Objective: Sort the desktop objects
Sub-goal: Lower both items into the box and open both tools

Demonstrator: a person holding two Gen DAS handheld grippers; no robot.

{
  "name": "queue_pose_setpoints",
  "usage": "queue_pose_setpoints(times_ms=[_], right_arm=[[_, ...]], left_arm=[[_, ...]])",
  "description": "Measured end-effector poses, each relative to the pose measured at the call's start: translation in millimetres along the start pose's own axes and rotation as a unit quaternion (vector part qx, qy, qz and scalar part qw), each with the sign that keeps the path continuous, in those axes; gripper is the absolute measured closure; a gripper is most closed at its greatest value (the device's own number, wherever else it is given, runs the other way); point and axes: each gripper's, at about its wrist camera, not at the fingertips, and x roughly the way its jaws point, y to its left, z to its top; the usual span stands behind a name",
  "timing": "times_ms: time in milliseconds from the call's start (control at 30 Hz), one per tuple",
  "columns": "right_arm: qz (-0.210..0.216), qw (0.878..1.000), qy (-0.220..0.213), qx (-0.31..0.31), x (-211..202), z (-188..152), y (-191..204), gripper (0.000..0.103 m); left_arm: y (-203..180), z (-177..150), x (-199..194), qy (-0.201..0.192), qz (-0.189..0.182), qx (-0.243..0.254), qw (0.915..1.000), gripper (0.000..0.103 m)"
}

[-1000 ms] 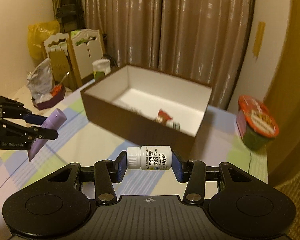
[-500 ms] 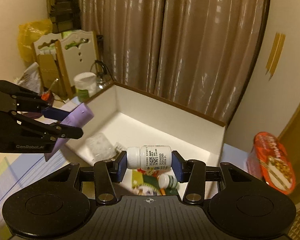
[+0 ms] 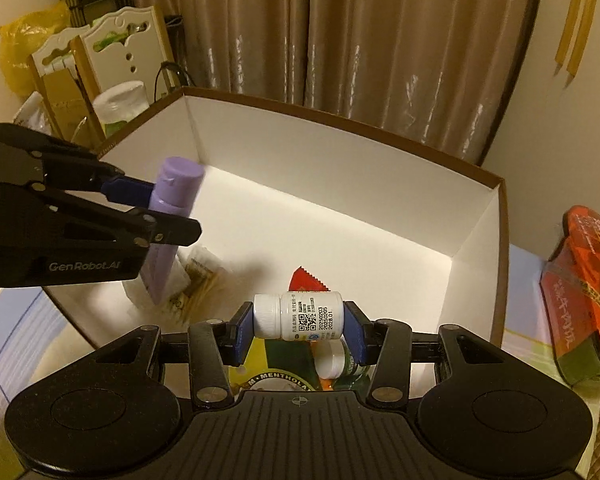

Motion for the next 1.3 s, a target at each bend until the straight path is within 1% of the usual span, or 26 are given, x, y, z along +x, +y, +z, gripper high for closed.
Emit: queue_pose_setpoints(times_ms=[133,400,533,600,633,667,1033,1300], right_arm=[[0.005,1.000,0.002,0.006,6,1,-2,0.057],[0.006,1.000,0.005,0.005,3,-5,-7,0.057],[0.003,1.000,0.007,0.002,9,0,-2,0.057],[0.004,1.000,0.009,0.001,12,1,-1,0.057],[0.004,1.000,0.009,0.000,13,2,0,0.057],[0.004,1.000,0.010,-0.001,14,2,1,0.057],[0.008,1.000,0.005,-0.014,17,4,10,0.057],[-0.003,1.000,0.001,-0.020,17,5,13,0.056]], left_arm=[[-1,3,7,0.001,0.001,0.006,1.0000,0.076],[-4,6,17,0.001,0.000,0.008,1.0000,0.075],[-4,6,20,0.002,-0.003,0.005,1.0000,0.075],[-5,6,22,0.002,-0.005,0.004,1.0000,0.073],[-5,6,22,0.003,-0.005,0.003,1.0000,0.069],[-5,6,22,0.002,-0.006,0.003,1.0000,0.068],[-4,3,19,0.000,-0.007,0.002,1.0000,0.068],[-2,1,16,0.000,-0.003,-0.003,1.0000,0.068]])
